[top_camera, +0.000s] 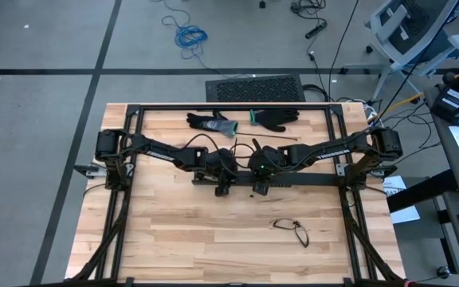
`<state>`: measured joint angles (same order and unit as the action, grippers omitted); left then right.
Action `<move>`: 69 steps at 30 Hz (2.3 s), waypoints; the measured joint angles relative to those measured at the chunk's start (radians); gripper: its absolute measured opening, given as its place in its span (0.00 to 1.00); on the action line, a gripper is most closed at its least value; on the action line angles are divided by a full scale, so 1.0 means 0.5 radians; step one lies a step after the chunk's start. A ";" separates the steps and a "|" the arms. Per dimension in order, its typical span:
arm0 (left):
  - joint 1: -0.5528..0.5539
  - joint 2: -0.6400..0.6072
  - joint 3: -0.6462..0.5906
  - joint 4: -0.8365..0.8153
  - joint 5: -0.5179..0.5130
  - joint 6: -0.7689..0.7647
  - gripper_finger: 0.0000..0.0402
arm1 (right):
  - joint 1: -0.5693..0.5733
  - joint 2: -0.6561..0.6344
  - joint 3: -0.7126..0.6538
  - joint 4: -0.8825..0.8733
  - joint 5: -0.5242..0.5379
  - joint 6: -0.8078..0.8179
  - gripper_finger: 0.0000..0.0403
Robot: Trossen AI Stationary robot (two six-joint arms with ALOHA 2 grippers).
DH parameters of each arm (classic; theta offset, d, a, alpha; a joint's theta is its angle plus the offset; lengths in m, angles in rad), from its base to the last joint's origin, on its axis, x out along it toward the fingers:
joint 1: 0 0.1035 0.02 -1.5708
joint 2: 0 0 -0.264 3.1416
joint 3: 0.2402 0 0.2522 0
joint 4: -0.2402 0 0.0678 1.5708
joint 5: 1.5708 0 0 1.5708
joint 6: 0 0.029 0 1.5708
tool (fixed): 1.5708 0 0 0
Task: Ziptie cables
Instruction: Close the black cable duct
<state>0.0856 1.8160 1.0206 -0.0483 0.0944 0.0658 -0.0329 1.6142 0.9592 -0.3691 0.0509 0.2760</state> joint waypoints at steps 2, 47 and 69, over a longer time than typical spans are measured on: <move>0.000 0.001 0.000 0.012 0.000 0.001 0.60 | 0.000 0.000 0.000 0.018 0.000 0.000 0.00; -0.001 0.002 0.000 0.018 -0.056 -0.003 0.60 | -0.001 0.132 0.007 0.120 0.000 0.011 0.00; 0.000 0.001 0.002 0.101 0.005 -0.029 0.68 | -0.002 0.136 0.002 0.101 0.000 0.052 0.00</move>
<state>0.0856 1.8164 1.0218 0.0024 0.0967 0.0511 -0.0338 1.6821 0.9600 -0.3187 0.0509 0.3019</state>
